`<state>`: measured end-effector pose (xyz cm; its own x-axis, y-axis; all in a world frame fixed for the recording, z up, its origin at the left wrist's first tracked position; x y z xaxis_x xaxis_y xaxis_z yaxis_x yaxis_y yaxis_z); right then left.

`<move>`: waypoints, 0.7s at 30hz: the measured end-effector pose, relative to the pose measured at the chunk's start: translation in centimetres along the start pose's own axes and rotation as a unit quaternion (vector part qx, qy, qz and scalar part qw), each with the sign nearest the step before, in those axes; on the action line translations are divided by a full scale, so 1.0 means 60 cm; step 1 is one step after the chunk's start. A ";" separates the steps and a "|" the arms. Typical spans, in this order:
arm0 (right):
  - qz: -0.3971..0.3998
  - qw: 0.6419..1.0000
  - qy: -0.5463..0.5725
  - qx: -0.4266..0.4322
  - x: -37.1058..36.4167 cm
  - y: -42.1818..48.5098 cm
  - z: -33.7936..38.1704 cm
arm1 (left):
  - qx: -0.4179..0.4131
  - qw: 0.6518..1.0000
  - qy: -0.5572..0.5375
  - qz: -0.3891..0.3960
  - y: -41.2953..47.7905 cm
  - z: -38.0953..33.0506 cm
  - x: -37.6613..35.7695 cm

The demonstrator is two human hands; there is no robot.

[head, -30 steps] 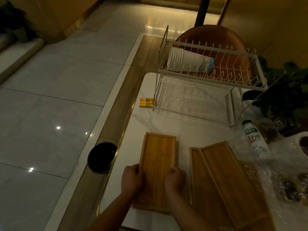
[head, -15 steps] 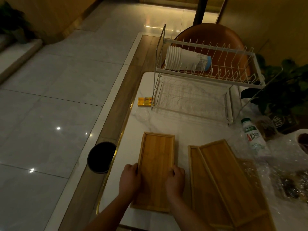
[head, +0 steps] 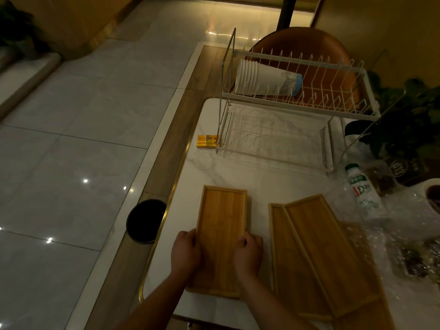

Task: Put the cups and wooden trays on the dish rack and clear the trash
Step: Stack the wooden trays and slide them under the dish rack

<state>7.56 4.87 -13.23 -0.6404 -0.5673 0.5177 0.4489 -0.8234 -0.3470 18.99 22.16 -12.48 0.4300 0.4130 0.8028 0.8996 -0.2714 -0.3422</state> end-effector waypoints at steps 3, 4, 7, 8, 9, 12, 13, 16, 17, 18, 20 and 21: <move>-0.004 1.000 -0.006 -0.010 0.011 0.009 0.004 | -0.002 1.000 -0.015 -0.001 0.001 -0.012 -0.007; -0.005 1.000 -0.003 -0.013 0.016 0.014 0.007 | -0.007 1.000 -0.018 0.001 0.003 -0.020 -0.010; 0.004 0.999 0.008 -0.033 0.031 0.029 0.009 | -0.013 1.000 -0.027 0.007 0.010 -0.040 -0.017; 0.011 0.999 0.008 -0.040 0.033 0.031 0.009 | -0.013 0.999 -0.029 0.008 0.012 -0.043 -0.017; 0.019 0.999 0.005 -0.044 0.035 0.031 0.010 | -0.015 0.999 -0.030 0.008 0.014 -0.045 -0.017; 0.051 0.998 -0.011 -0.036 0.041 0.021 0.019 | -0.014 0.999 -0.038 0.030 0.013 -0.047 -0.016; 0.062 0.997 -0.002 -0.036 0.047 0.016 0.021 | -0.007 0.999 -0.031 0.034 0.009 -0.047 -0.013; 0.057 0.994 0.087 -0.018 0.112 0.007 0.016 | -0.024 0.999 0.001 -0.028 -0.015 -0.061 0.012; 0.032 0.996 0.087 0.011 0.154 0.011 0.010 | -0.051 0.997 -0.012 -0.048 -0.032 -0.079 0.019; 0.006 0.998 0.057 0.037 0.200 0.017 -0.002 | -0.077 0.996 -0.026 -0.044 -0.051 -0.101 0.017; -0.027 0.995 -0.064 0.068 0.286 0.030 -0.039 | -0.114 0.992 -0.040 0.021 -0.091 -0.147 -0.016; -0.026 0.988 -0.136 0.075 0.318 0.035 -0.058 | -0.123 0.990 -0.039 0.065 -0.111 -0.170 -0.042</move>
<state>-5.90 -7.69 -6.82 -0.4837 -0.4838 0.7293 0.5208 -0.8289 -0.2045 11.14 14.06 -7.27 0.5545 0.4230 0.7167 0.7943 -0.5258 -0.3042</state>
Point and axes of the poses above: each hand's wrist, its own y-axis towards the middle knuckle, its own x-axis out of the back of the hand, z = x × y, the point moved 8 cm from there along y, towards the middle knuckle, and after that the axes turned 8 degrees about y, right-handed, at the moved point
